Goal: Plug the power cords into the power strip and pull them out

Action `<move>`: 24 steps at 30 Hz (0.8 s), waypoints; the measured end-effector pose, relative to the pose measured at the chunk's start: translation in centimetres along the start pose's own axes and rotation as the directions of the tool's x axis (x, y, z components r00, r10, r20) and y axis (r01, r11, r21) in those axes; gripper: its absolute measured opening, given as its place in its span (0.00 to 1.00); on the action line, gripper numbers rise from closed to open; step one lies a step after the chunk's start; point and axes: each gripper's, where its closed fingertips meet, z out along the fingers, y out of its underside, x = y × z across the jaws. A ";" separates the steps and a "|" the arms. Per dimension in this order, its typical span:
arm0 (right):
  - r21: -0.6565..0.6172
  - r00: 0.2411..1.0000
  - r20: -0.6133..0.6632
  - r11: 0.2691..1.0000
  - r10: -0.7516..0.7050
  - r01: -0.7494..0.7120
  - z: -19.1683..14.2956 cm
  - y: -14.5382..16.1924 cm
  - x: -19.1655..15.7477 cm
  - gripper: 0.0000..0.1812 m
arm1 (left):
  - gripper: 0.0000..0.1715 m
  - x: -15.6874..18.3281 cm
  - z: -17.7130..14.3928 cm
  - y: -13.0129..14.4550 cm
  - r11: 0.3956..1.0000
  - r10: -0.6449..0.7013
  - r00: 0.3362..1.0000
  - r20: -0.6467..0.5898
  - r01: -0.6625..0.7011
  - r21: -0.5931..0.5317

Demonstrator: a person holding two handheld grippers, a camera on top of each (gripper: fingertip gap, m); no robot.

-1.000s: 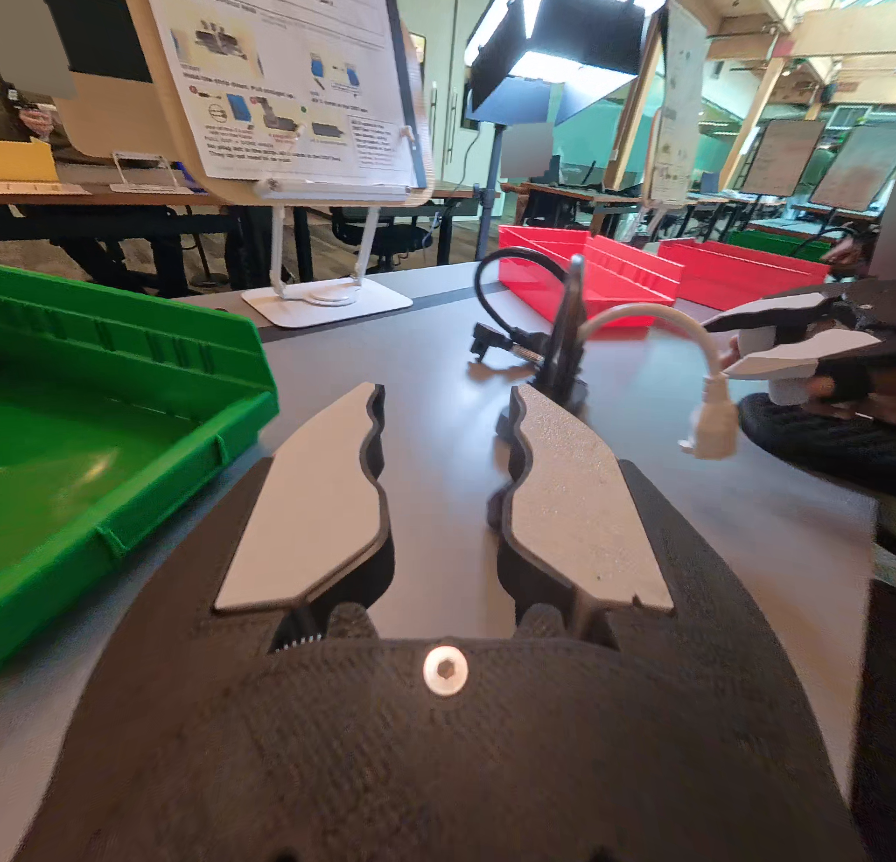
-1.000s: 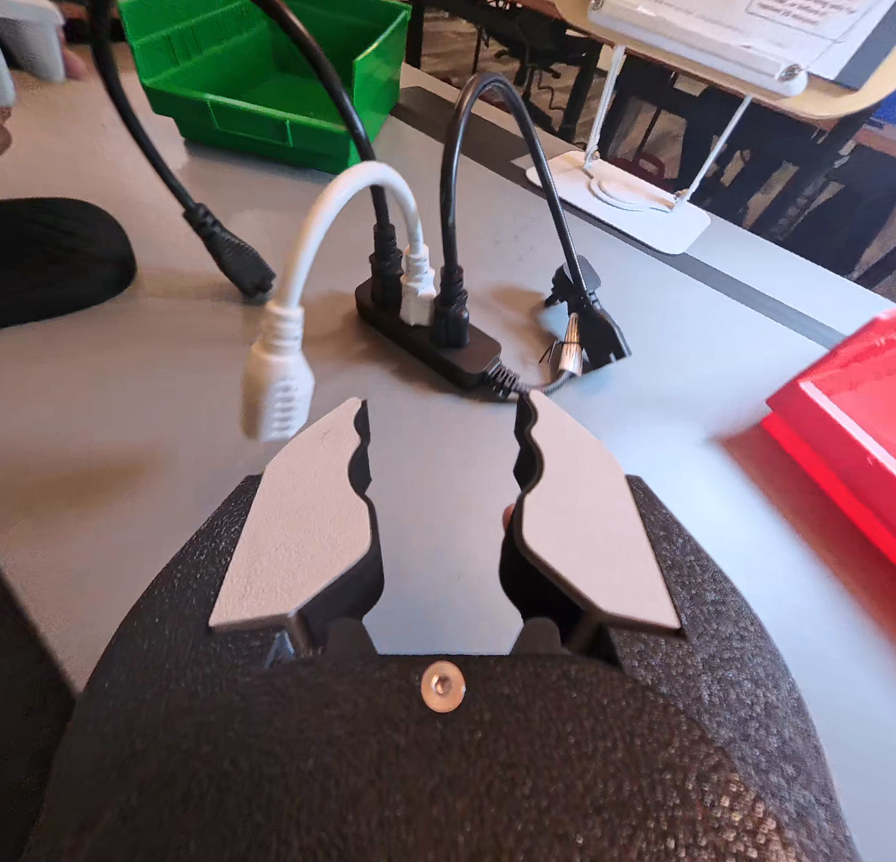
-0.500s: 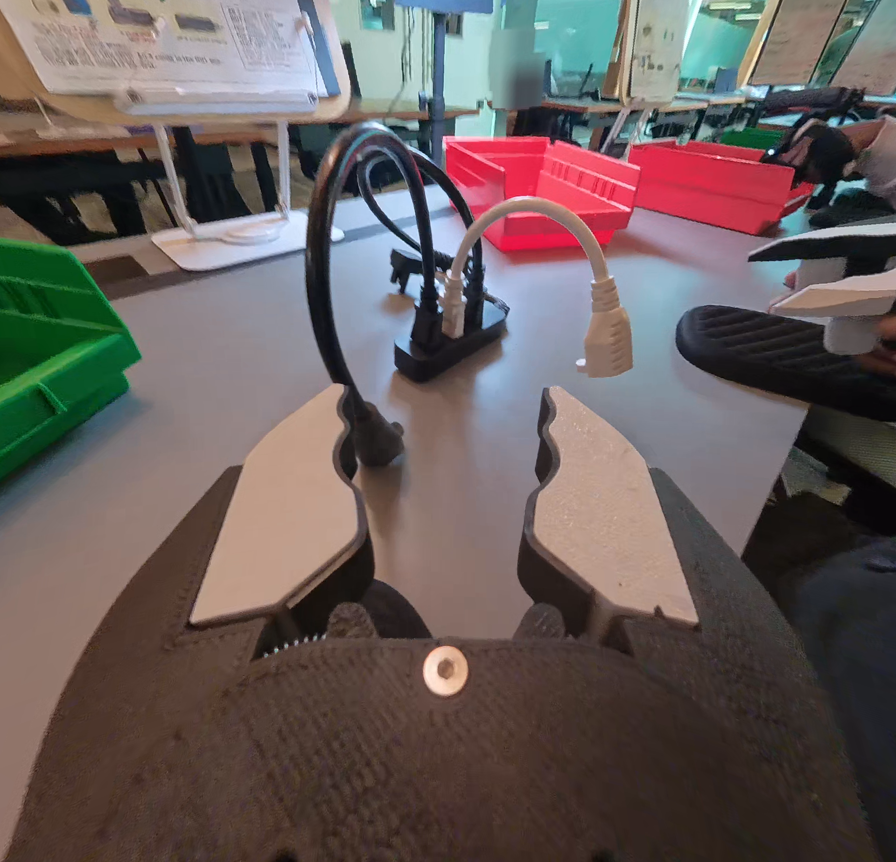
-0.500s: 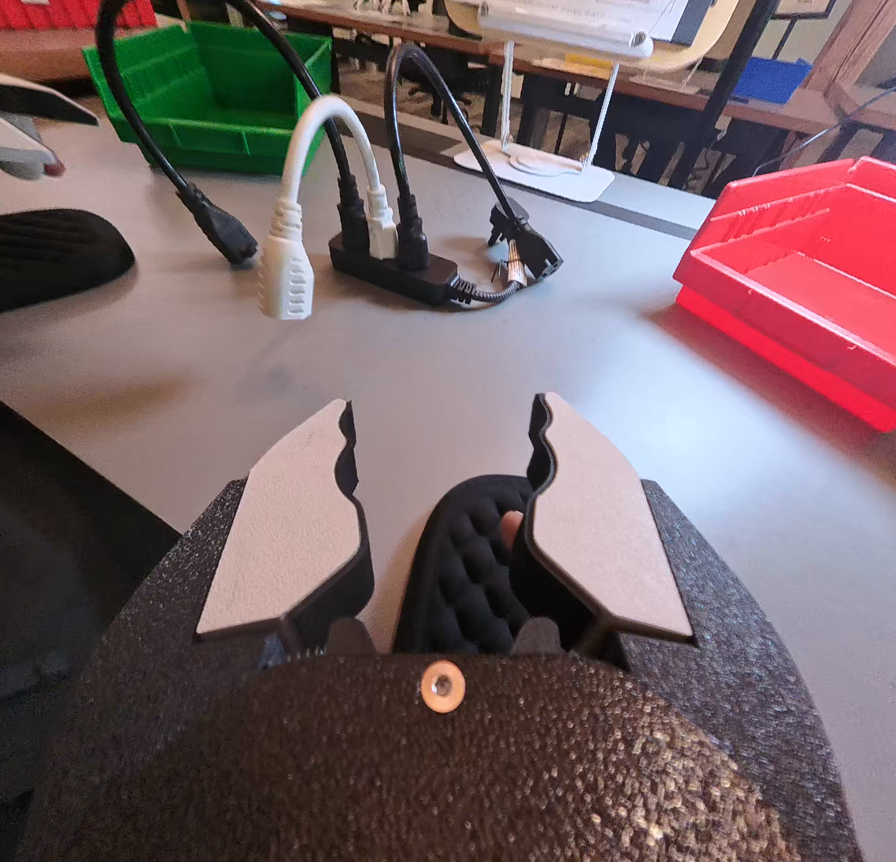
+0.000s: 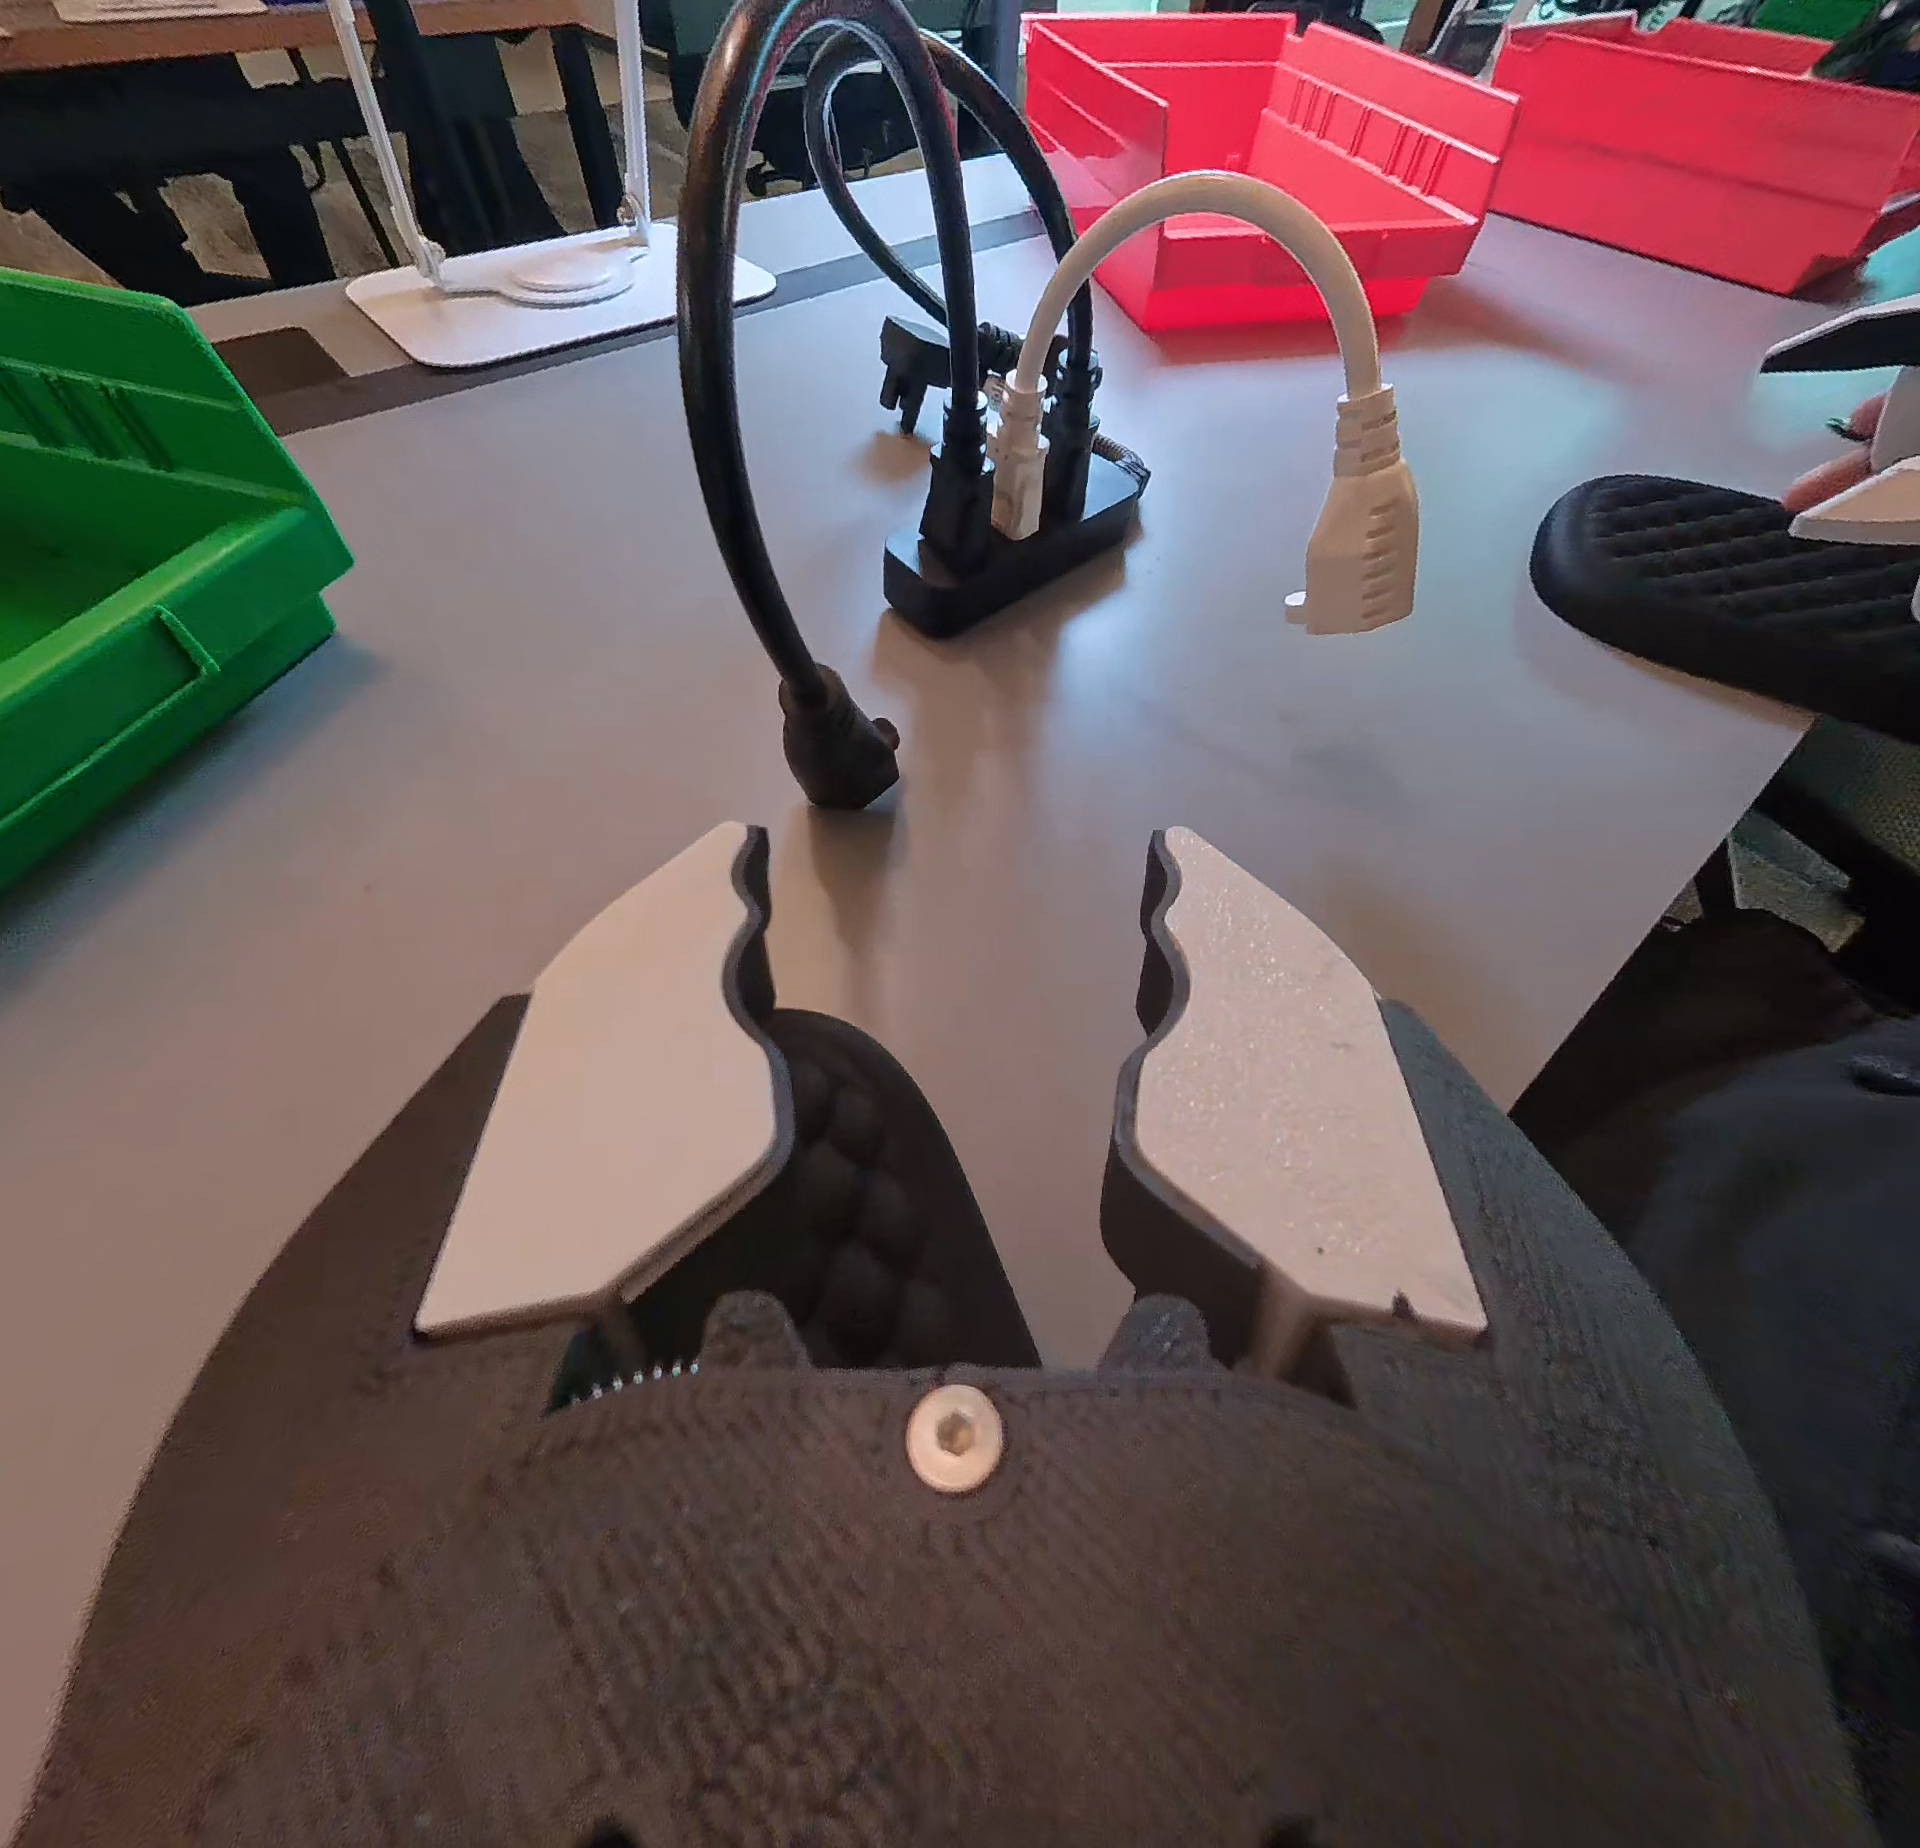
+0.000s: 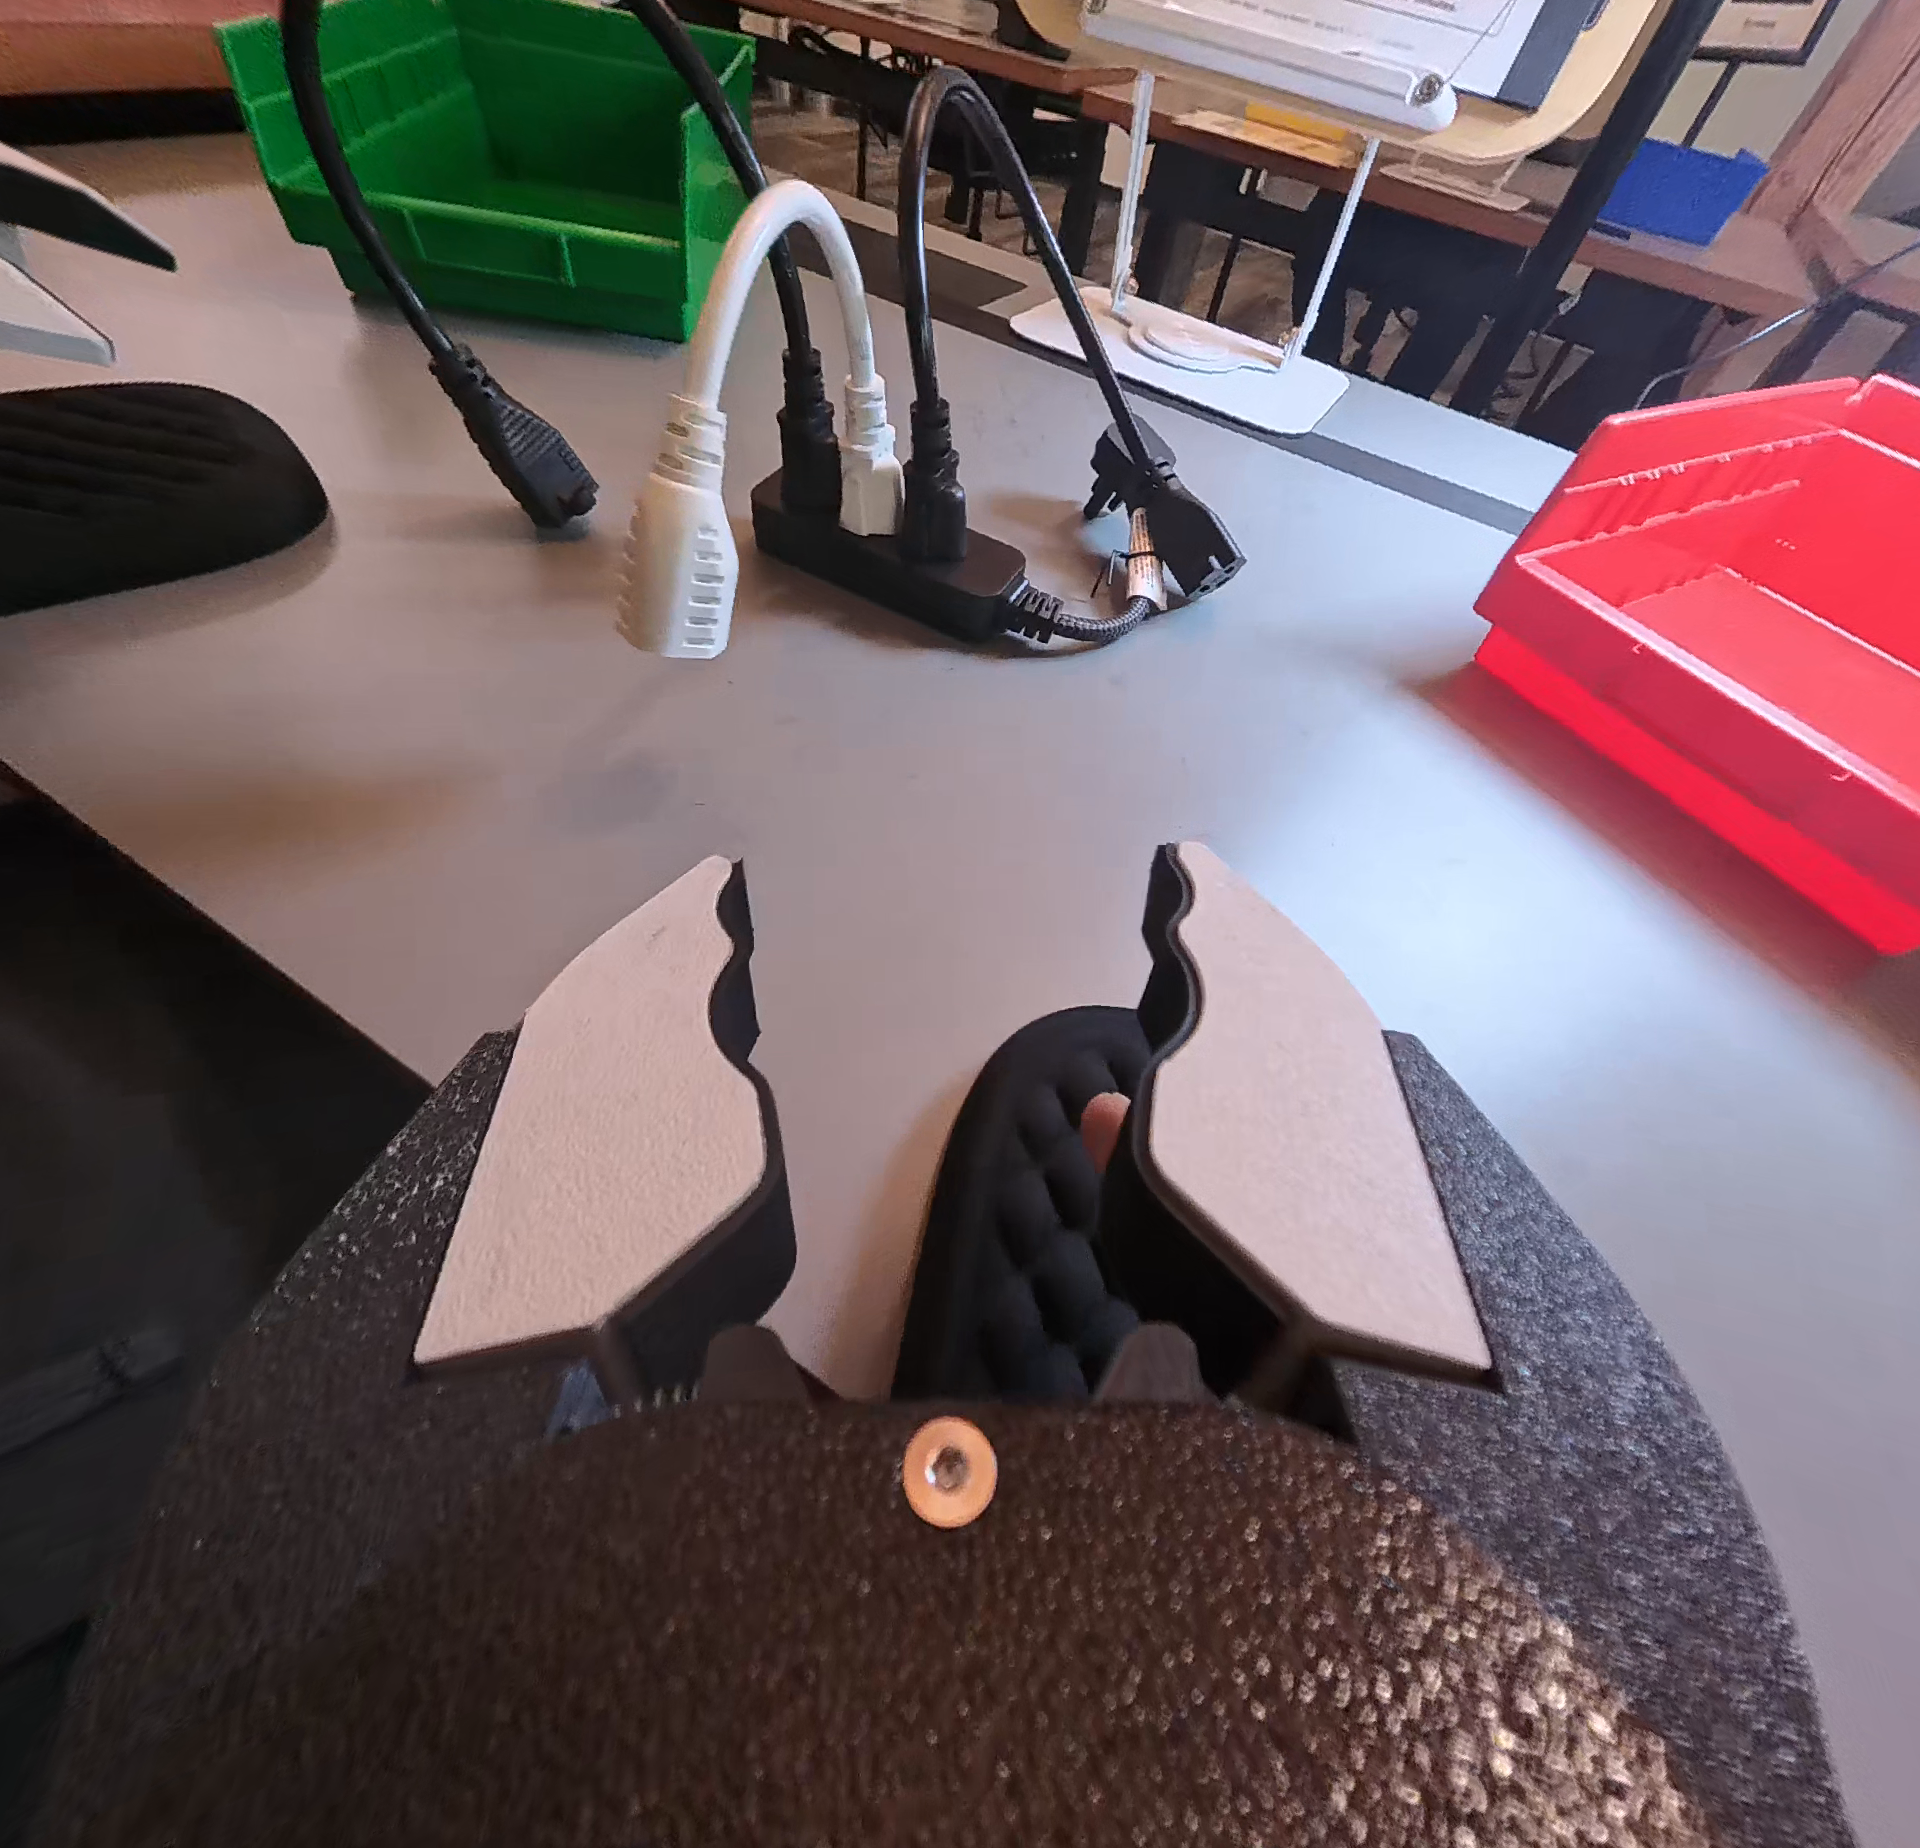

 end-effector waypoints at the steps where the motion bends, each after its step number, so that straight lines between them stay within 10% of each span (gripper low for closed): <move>1: -0.003 1.000 0.003 1.000 0.000 0.000 0.0 0.0 -0.1 0.42 | 0.40 0.0 -0.1 -0.1 1.000 0.000 1.000 0.003 0.000 0.005; 24: 0.055 1.000 0.005 0.998 -0.014 0.013 1.4 -2.3 1.5 0.42 | 0.37 -2.4 0.5 -3.7 0.992 0.013 0.999 0.046 -0.018 0.122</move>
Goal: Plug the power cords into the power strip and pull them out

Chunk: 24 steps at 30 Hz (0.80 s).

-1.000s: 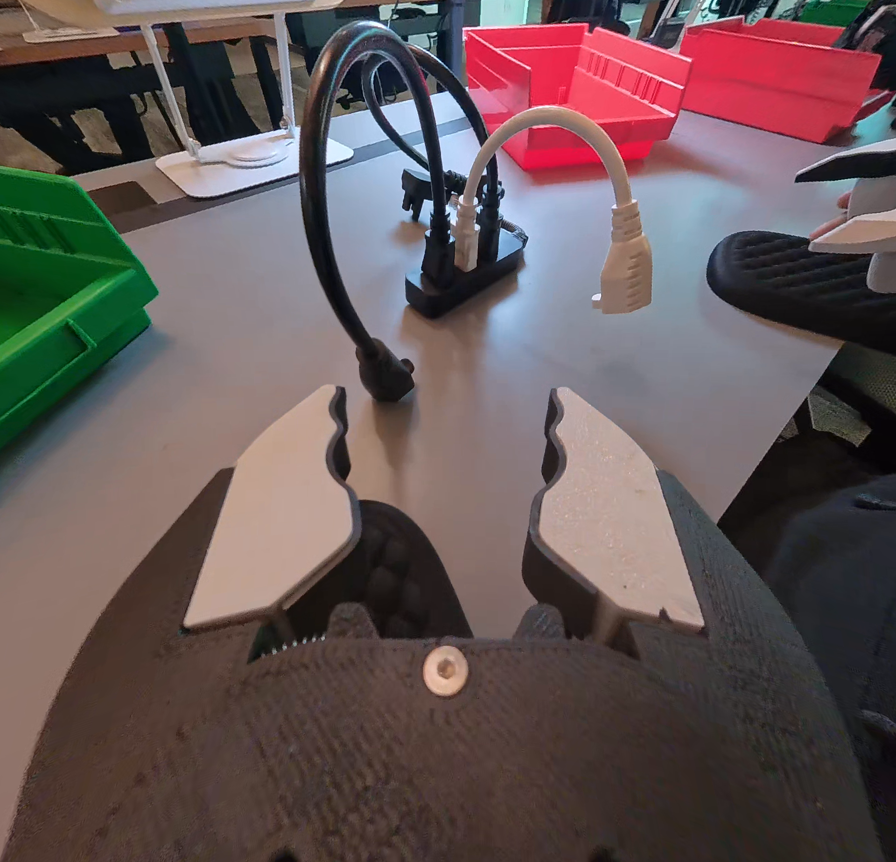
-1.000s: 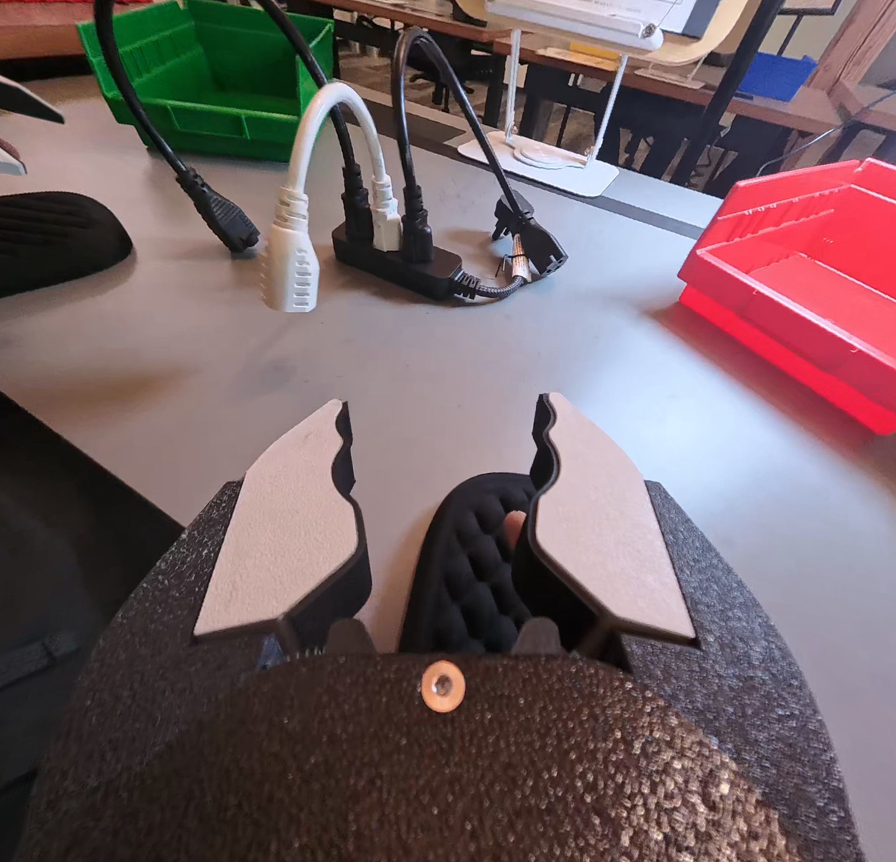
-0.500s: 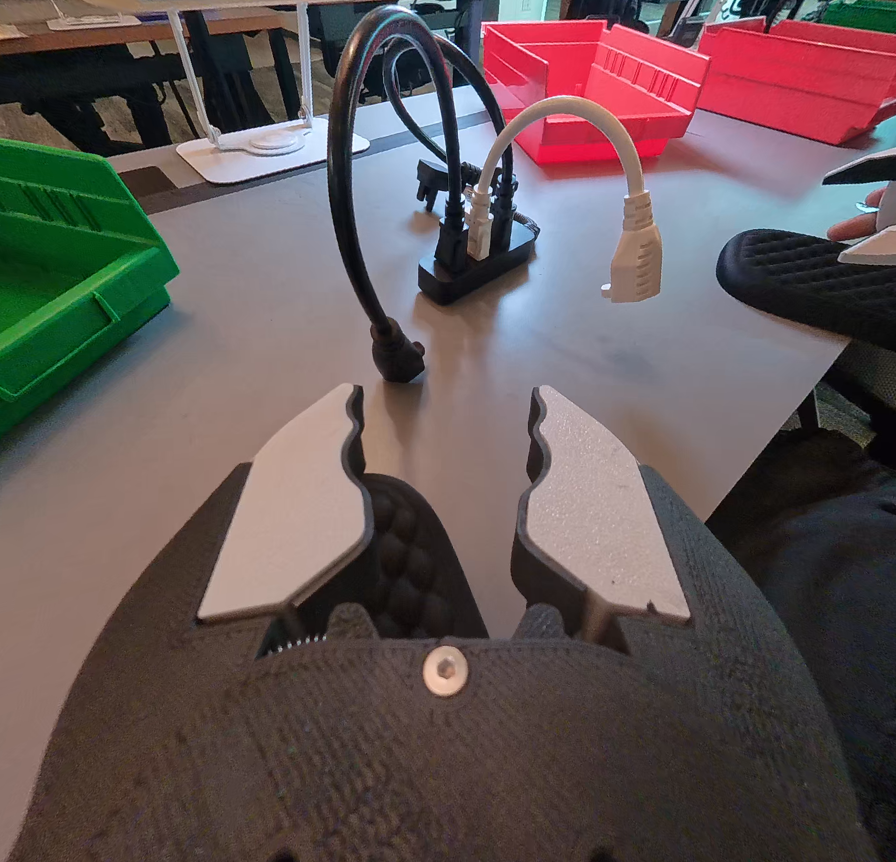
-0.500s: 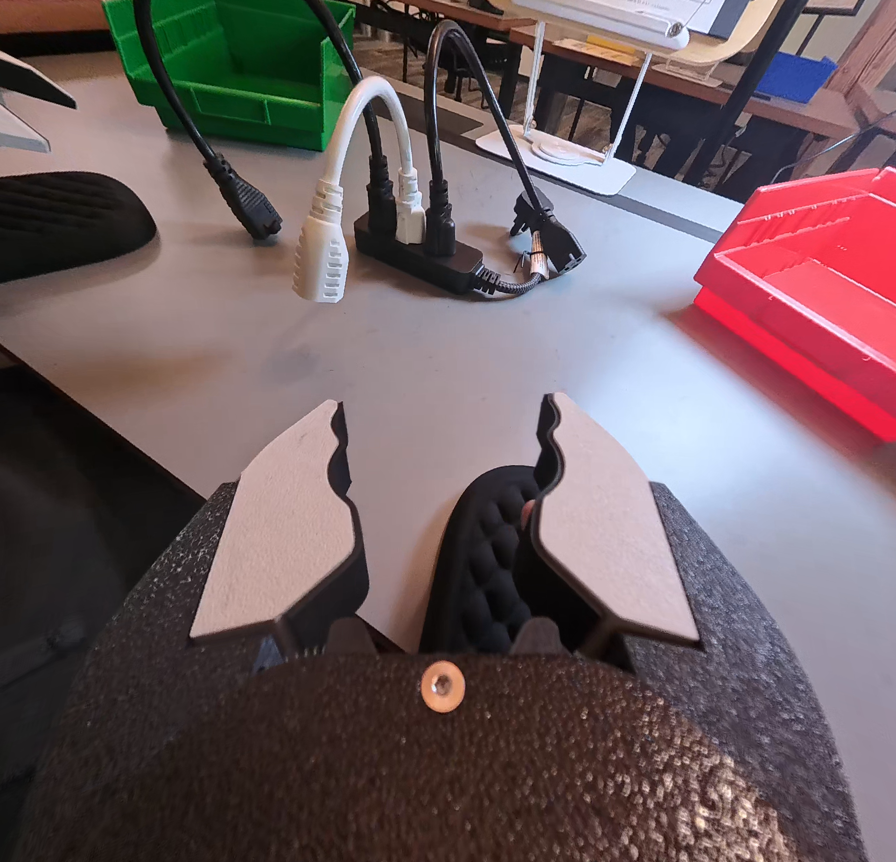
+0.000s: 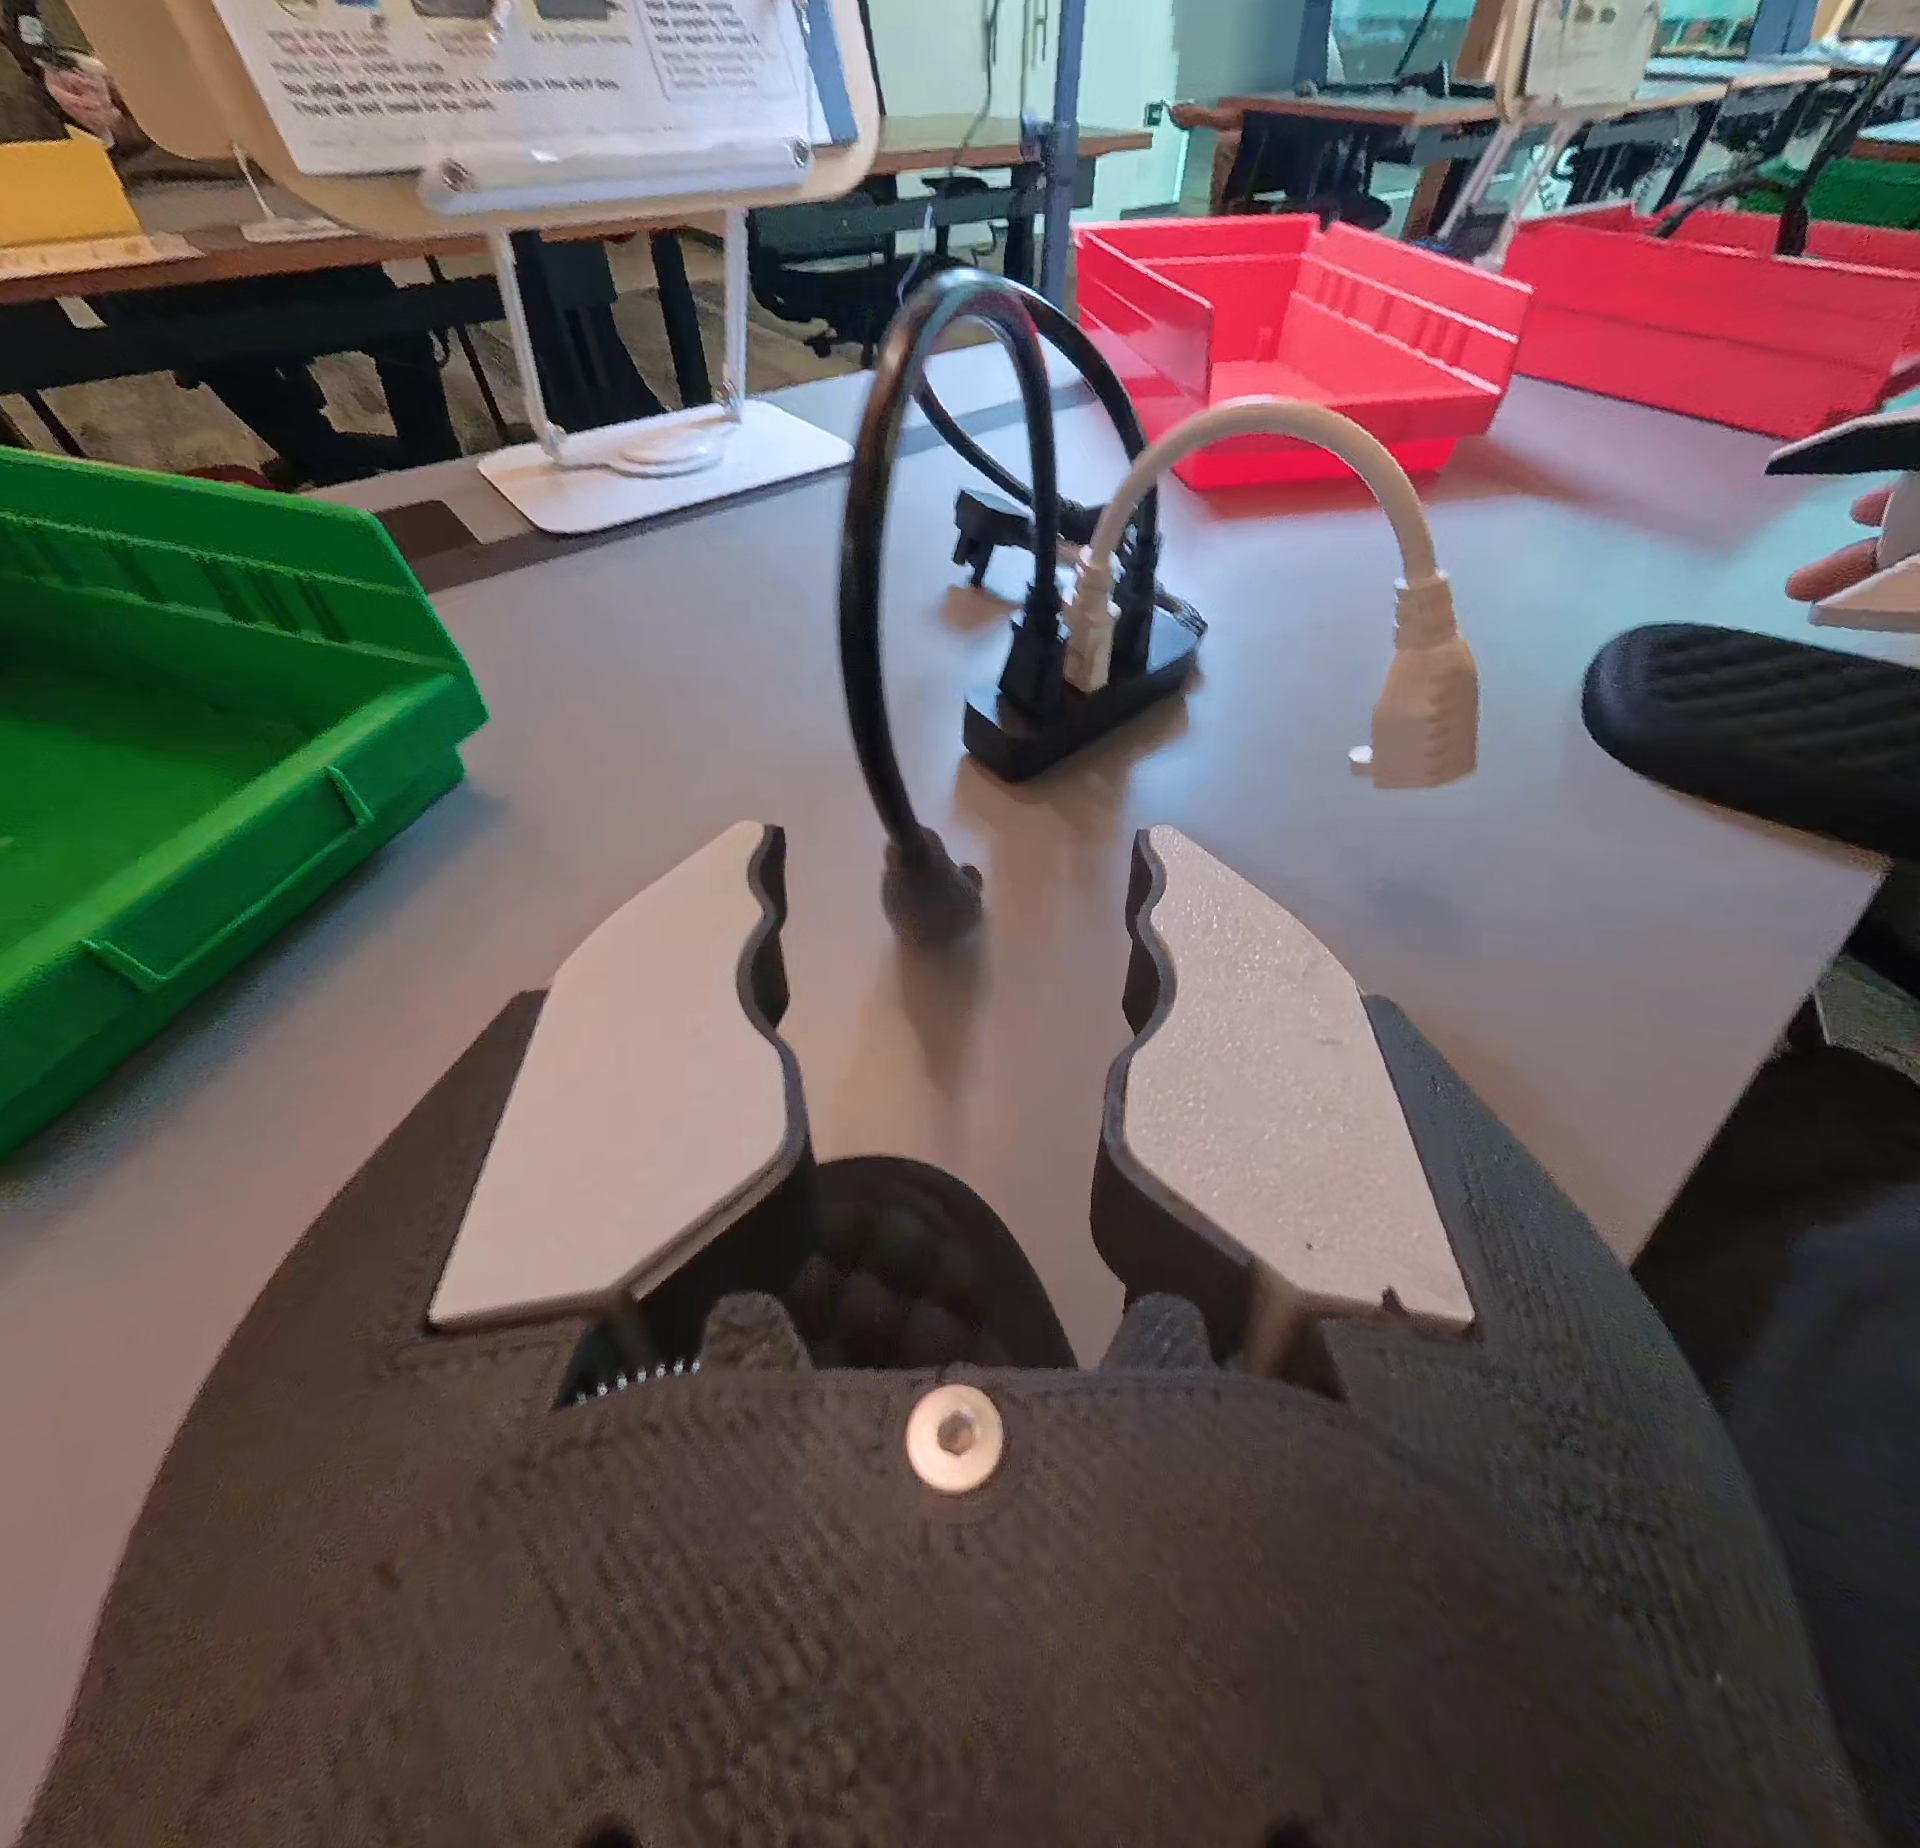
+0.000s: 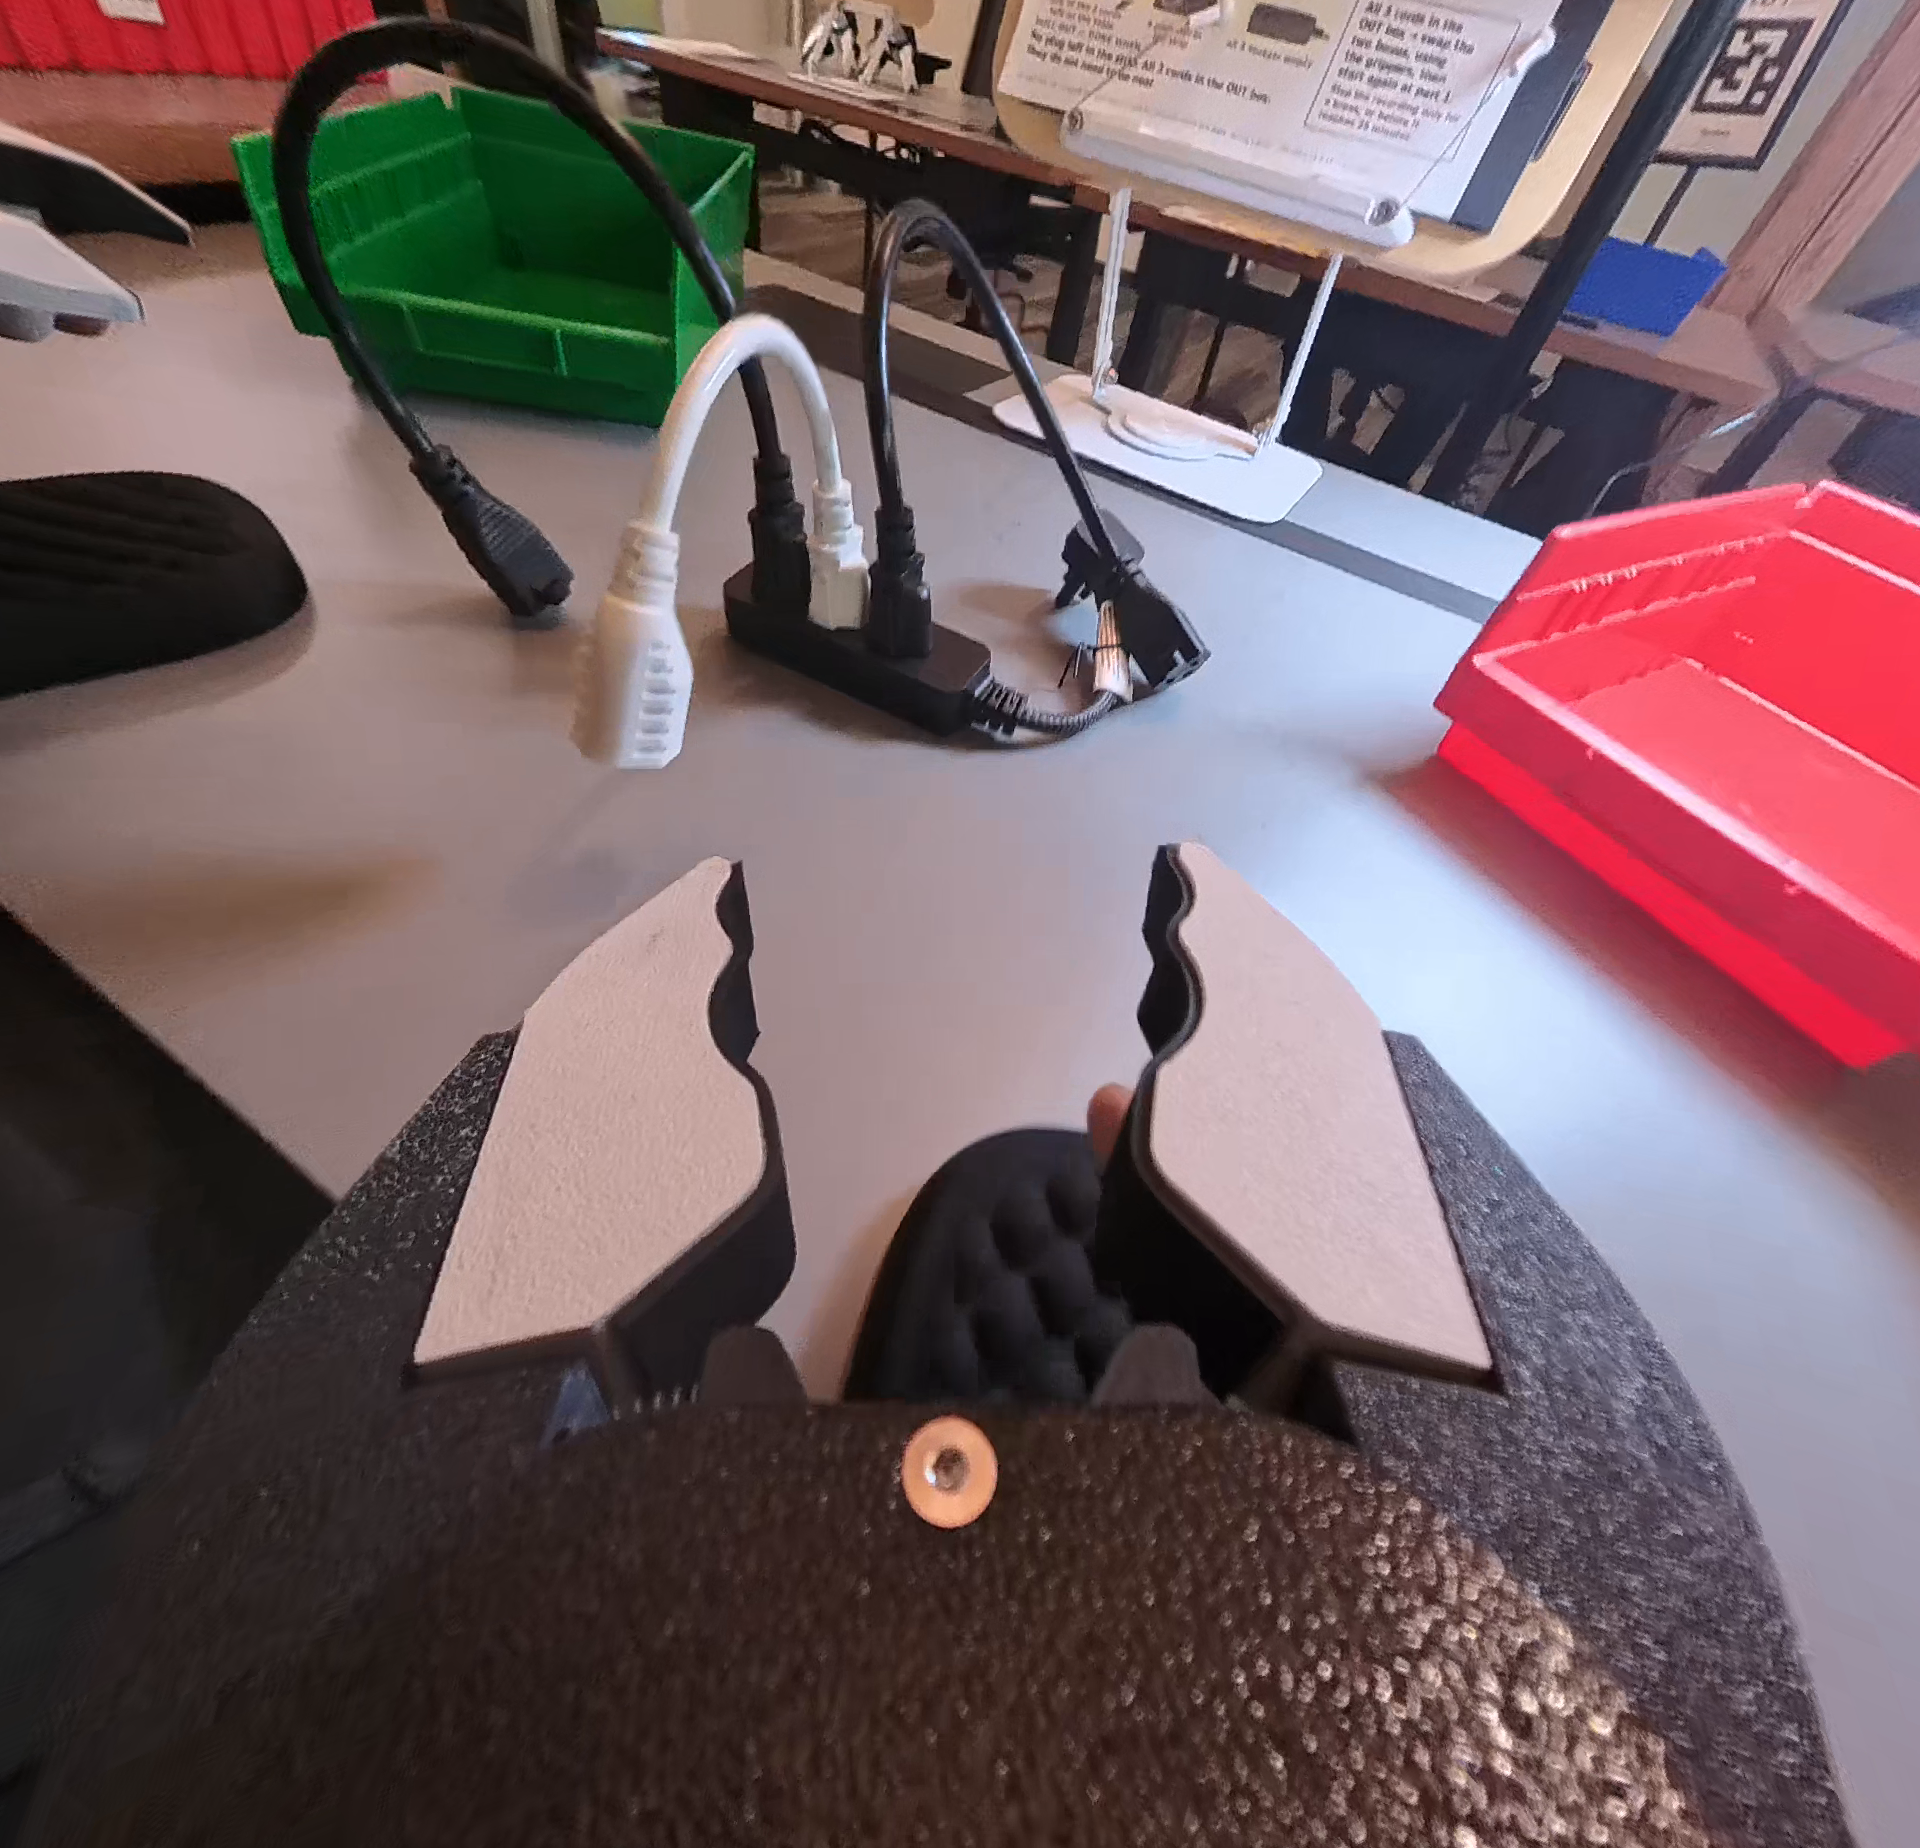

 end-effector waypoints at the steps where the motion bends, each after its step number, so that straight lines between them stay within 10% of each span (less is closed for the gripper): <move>1: 0.002 1.000 0.013 1.000 -0.004 0.004 0.6 -0.5 0.3 0.41 | 0.37 -0.7 0.2 -0.6 1.000 -0.004 1.000 0.007 0.004 0.017; 9: -0.129 0.953 0.278 0.978 -0.125 0.166 10.5 -1.9 -0.6 0.35 | 0.30 -6.1 4.1 -4.7 0.997 0.040 0.997 -0.061 -0.036 0.062; 24: -0.379 0.786 0.507 0.727 -0.355 0.573 20.3 4.2 -0.8 0.38 | 0.31 -0.7 16.8 4.3 0.853 0.225 0.804 -0.551 -0.435 -0.287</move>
